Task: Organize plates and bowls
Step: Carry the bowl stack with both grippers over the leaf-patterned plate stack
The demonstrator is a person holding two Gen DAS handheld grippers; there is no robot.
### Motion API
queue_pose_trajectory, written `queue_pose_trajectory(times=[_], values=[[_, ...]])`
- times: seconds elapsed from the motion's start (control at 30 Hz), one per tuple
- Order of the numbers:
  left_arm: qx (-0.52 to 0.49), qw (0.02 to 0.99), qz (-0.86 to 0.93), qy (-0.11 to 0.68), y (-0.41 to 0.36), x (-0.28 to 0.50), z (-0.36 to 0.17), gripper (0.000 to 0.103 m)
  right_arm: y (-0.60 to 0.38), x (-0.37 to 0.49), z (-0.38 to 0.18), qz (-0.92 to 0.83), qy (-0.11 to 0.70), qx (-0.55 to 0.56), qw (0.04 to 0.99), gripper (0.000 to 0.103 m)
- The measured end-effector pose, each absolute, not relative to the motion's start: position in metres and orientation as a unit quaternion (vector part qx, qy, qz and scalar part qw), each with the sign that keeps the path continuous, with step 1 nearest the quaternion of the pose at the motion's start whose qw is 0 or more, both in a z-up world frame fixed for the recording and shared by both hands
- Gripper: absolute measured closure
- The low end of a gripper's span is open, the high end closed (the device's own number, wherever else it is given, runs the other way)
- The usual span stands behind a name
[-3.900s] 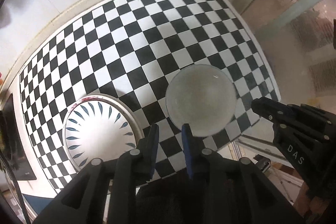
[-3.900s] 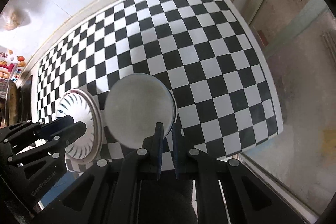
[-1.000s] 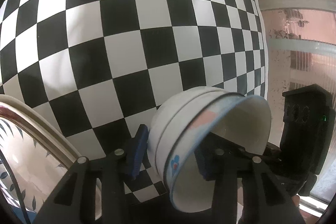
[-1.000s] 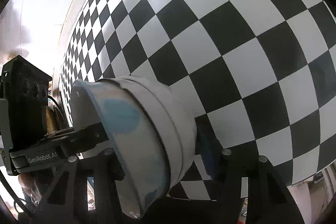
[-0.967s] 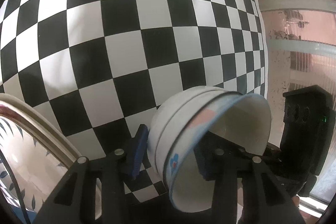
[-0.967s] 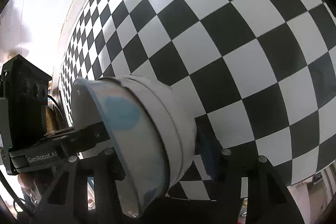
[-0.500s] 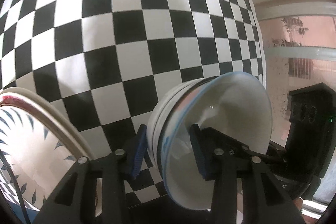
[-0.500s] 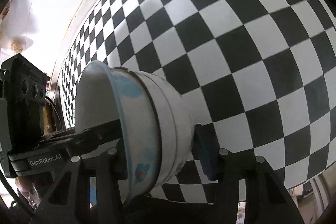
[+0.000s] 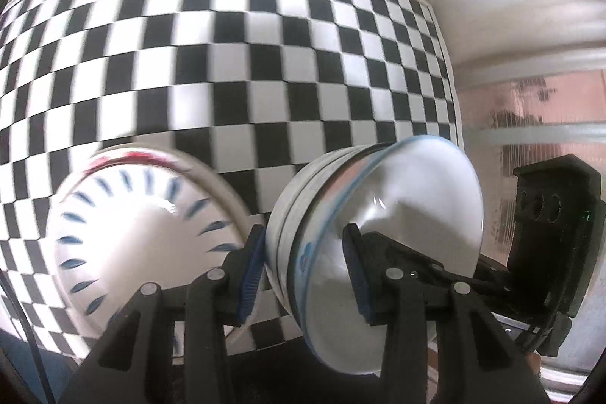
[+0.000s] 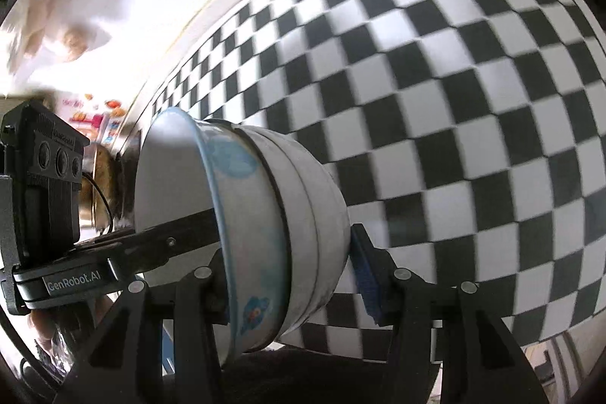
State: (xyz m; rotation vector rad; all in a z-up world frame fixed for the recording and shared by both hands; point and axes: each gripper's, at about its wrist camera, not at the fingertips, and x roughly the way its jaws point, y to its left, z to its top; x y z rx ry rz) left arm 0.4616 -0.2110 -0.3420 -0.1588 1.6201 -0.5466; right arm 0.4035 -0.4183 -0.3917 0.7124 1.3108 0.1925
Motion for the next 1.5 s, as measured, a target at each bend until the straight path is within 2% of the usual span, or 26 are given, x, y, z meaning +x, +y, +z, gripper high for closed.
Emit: queue_pose_trajectory(times=[0.27,0.63,0.87,1.5], values=[[-0.099,0.675,-0.193,0.705,-0.14,0.454,-0.332,0.066,-0.345,0.422,-0.392,0.141,0.605,0.299,0.724,0.051],[-0.139,0.673,-0.141,0.713,-0.079,0.448,-0.356,0.066,-0.276,0.43,-0.417,0.18,0.636,0.258,0.705,0.051],[-0.145,0.665,-0.132,0.721,-0.076,0.447,-0.374,0.066,-0.269,0.433,-0.432,0.179,0.647,0.25,0.697,0.051],[-0.131,0.662,-0.125,0.728,-0.079,0.442,-0.383,0.066,-0.271,0.427,-0.446,0.177,0.654,0.246,0.693,0.051]])
